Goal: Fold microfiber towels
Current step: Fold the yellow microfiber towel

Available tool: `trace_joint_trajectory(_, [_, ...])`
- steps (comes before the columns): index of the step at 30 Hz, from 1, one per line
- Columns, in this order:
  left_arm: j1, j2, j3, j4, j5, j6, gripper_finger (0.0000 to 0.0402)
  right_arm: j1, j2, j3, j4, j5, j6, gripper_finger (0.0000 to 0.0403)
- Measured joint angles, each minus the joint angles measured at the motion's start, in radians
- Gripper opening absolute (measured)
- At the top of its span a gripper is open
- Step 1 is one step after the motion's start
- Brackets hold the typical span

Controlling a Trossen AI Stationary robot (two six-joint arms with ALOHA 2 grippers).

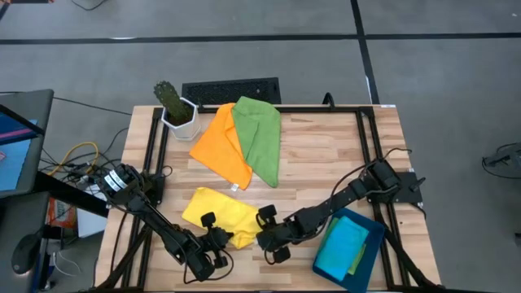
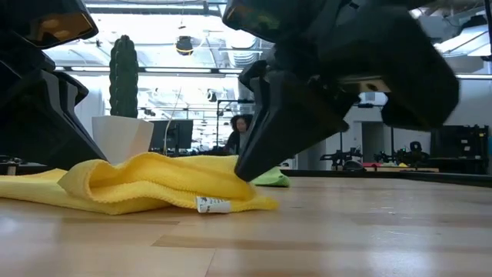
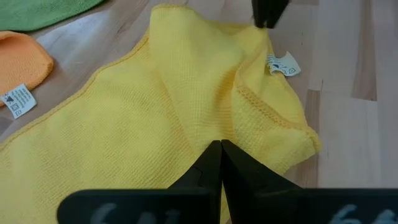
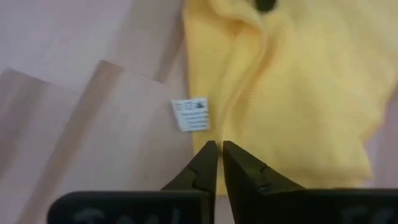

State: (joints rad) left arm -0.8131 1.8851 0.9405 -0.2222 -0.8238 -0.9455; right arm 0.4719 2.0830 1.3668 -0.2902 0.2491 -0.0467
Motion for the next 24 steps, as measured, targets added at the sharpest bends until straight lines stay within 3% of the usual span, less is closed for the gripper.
trace_joint_trajectory(6, [0.000,0.000,0.000,0.002,0.000,0.001,0.0000,0.003,0.000,0.000,-0.030,0.042,-0.006,0.0011])
trace_joint_trajectory(11, [0.000,0.000,0.000,0.005,0.000,0.001,0.0000,0.019,0.000,0.000,-0.030,0.077,0.035,0.0052])
trace_joint_trajectory(20, [0.000,0.000,0.000,0.005,0.000,0.002,0.0000,0.055,0.000,0.001,0.018,0.112,0.104,0.0076])
trace_joint_trajectory(24, [0.000,0.000,0.000,0.005,-0.001,0.002,0.0000,0.048,0.000,0.001,0.007,0.186,0.105,0.0104])
